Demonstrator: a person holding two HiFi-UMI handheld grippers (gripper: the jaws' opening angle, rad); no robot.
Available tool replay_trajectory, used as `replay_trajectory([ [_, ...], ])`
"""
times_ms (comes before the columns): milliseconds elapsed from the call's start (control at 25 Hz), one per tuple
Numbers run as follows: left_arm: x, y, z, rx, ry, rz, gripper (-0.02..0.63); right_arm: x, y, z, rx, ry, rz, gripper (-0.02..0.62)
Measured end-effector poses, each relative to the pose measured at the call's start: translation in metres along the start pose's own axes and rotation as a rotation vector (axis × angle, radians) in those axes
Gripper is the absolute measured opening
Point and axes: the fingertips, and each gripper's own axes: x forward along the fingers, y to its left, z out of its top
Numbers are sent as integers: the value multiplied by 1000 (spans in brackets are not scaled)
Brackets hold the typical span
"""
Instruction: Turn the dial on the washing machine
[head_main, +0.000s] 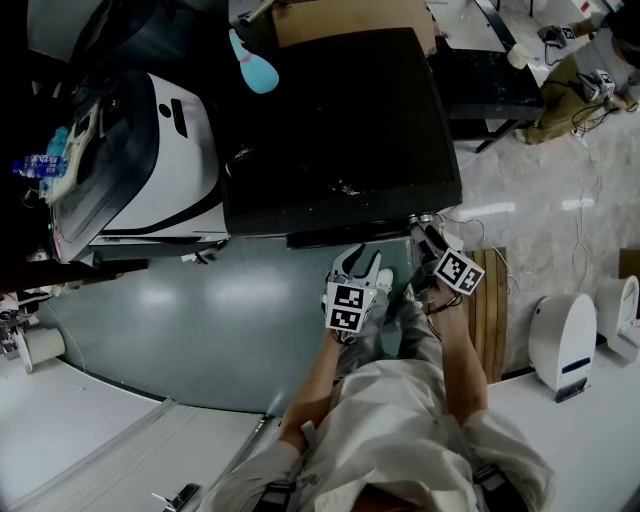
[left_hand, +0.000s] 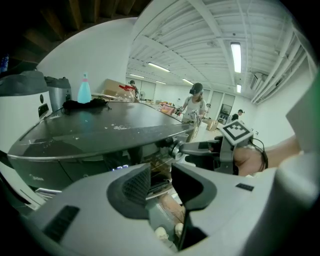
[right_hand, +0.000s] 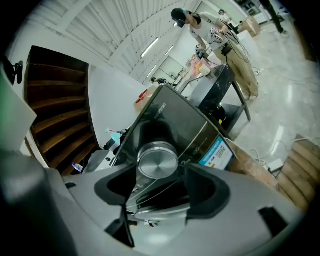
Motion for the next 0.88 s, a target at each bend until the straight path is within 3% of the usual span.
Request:
replay_trajectory([
  [160, 0, 0, 6, 9, -10, -11, 137, -14, 0, -6, -52, 11, -22, 298],
  [560, -6, -4, 28, 41, -55, -63, 137, -46, 48, 13, -447, -14, -91, 261],
  [880, -19, -3, 55, 80, -113, -95, 137, -68, 84, 23, -616, -49, -134, 236],
])
